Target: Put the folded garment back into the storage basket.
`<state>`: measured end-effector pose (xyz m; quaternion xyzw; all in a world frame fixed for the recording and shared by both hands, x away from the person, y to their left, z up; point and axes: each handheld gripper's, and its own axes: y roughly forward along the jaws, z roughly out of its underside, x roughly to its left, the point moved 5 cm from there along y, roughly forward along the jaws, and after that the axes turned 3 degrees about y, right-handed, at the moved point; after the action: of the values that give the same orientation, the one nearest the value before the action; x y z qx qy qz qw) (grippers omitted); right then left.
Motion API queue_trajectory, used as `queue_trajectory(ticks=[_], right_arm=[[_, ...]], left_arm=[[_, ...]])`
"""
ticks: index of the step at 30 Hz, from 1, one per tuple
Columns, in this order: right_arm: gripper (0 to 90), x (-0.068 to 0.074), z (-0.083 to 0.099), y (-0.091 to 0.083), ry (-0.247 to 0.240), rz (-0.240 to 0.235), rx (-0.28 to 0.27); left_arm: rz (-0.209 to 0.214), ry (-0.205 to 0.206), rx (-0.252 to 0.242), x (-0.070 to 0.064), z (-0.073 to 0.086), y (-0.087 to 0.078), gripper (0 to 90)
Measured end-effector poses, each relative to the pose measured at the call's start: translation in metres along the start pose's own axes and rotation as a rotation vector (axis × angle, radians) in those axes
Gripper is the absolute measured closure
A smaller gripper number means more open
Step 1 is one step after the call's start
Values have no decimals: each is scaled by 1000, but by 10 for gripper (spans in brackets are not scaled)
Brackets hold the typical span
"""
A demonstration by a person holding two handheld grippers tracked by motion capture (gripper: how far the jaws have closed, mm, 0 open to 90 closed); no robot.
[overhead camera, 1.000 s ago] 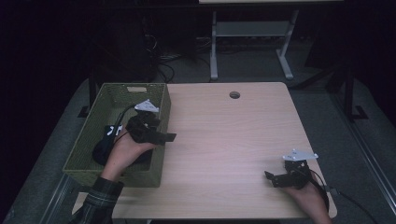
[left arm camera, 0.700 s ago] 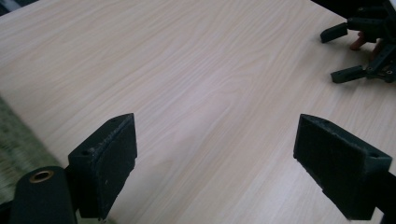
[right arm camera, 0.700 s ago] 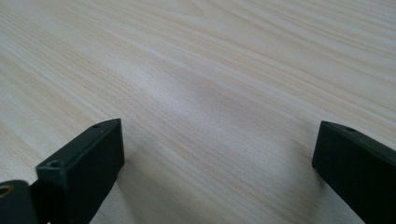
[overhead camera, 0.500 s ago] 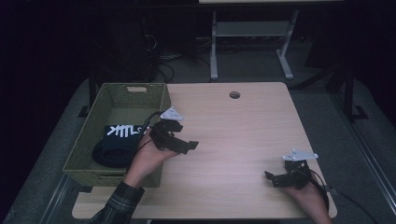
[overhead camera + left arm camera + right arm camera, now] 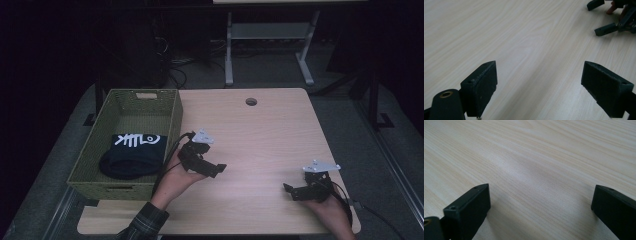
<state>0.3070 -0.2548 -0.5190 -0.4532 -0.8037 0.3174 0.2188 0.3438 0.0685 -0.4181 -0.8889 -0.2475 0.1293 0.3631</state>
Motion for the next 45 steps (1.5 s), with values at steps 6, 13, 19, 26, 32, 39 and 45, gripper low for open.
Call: queue_trajectory(ticks=[6, 13, 19, 26, 32, 39, 45], right_arm=[[20, 0, 0, 0, -1, 0, 0], [20, 0, 0, 0, -1, 0, 0], [20, 0, 0, 0, 0, 0, 0], [20, 0, 0, 0, 0, 0, -1], [20, 0, 0, 0, 0, 0, -1], [19, 0, 0, 0, 0, 0, 0], [19, 0, 0, 0, 1, 0, 0]], left_arm=[[17, 10, 6, -5, 8, 16, 131], [13, 16, -8, -4, 19, 30, 130], [20, 14, 16, -3, 30, 43, 129], [-6, 22, 9, -2, 41, 57, 129], [-18, 24, 5, -1, 48, 66, 129], [-34, 58, 28, -2, 55, 75, 127], [-57, 66, -23, -1, 58, 77, 127]])
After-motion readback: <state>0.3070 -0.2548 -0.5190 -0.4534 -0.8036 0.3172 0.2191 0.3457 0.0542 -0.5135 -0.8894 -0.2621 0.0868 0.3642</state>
